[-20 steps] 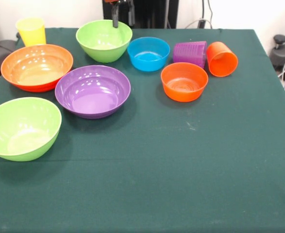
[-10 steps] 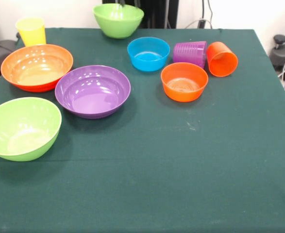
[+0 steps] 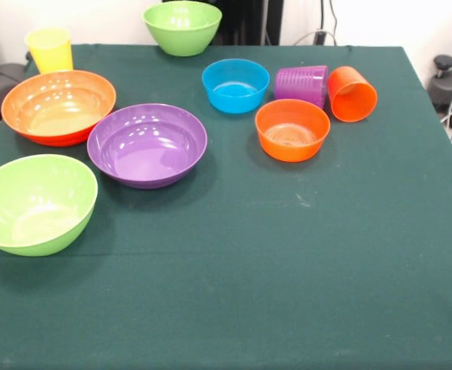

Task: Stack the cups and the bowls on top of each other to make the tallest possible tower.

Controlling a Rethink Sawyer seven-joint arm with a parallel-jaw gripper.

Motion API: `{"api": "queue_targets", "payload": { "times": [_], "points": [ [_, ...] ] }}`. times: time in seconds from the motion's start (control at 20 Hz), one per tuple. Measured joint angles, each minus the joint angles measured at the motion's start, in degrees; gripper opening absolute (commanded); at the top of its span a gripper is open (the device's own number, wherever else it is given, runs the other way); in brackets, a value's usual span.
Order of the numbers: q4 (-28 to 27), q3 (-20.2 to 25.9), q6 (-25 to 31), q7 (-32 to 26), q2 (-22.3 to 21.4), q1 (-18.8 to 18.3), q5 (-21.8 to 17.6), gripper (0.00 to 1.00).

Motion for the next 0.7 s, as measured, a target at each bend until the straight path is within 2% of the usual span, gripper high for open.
{"api": "queue_targets", "payload": {
  "times": [0.25, 0.45, 0.7],
  "points": [
    [-1.0, -1.2, 0.0, 0.0, 0.0, 0.6, 0.4, 1.00],
    [-2.4, -3.2, -0.3, 0.0, 0.2, 3.3, 0.8, 1.00],
    [-5.5, -4.0, -5.4, 0.0, 1.0, 4.6, 0.8, 1.00]
  ]
}}
